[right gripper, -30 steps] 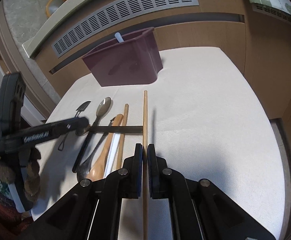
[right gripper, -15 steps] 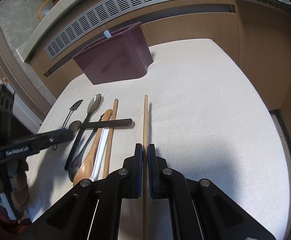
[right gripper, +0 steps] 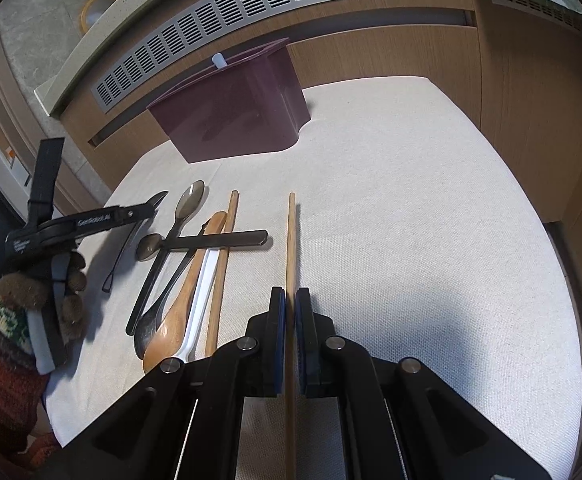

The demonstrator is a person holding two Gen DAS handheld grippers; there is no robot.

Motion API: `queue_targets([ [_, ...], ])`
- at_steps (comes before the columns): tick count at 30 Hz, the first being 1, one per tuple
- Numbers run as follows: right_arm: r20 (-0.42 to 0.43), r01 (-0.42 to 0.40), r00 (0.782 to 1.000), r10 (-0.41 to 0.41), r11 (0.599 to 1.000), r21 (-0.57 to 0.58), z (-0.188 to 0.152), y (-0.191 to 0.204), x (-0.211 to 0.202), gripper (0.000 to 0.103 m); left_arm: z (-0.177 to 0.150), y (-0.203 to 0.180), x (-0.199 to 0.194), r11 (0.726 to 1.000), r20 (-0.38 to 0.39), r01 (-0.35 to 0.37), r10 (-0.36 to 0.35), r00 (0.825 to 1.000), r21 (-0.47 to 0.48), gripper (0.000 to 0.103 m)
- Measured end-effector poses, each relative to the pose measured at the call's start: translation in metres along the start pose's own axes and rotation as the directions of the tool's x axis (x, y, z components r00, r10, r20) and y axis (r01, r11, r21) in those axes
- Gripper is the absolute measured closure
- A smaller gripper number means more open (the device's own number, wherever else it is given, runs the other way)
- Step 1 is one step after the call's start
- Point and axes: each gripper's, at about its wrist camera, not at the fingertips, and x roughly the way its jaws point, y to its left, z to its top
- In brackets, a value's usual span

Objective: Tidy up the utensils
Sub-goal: 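Grasp the black spatula with the left tool while the right holds the chopstick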

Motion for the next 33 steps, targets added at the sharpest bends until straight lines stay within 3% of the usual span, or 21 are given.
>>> queue_targets([
  [7,-0.008,0.005,1.000,-0.005,1.000,0.002,0.000,0.000,0.001,0.097,0.024,-0.003,0.022,0.996,-0.018,-0.055,0.057,0.998,0.077,0.061],
  [13,-0.035,0.017,0.999,-0.017,1.000,-0.012,0.005,0.002,0.007,0.096,0.029,0.000,0.023,0.995,-0.055,-0.021,0.026,0.998,0.097,0.061],
  [21,-0.060,0.114,0.991,-0.123,0.983,-0.143,0.032,0.017,0.032,0.096,0.028,-0.001,0.023,0.994,-0.039,-0.012,0.016,0.999,0.104,0.061],
  [28,-0.089,0.114,0.987,-0.136,0.970,-0.216,0.058,0.028,0.057,0.084,0.019,0.001,0.017,0.994,-0.028,0.000,0.003,1.000,0.110,0.061],
  [30,-0.084,0.119,0.986,-0.143,0.964,-0.239,0.061,0.032,0.062,0.085,0.016,0.002,0.014,0.994,-0.023,0.001,0.001,1.000,0.110,0.061],
  [31,-0.082,0.132,0.984,-0.157,0.959,-0.252,0.063,0.034,0.062,0.096,0.015,0.003,0.013,0.994,-0.020,0.008,-0.006,1.000,0.108,0.062],
  [33,-0.076,0.125,0.986,-0.148,0.960,-0.250,0.063,0.037,0.058,0.098,0.012,0.008,0.009,0.995,-0.012,0.031,-0.030,0.999,0.097,0.064],
])
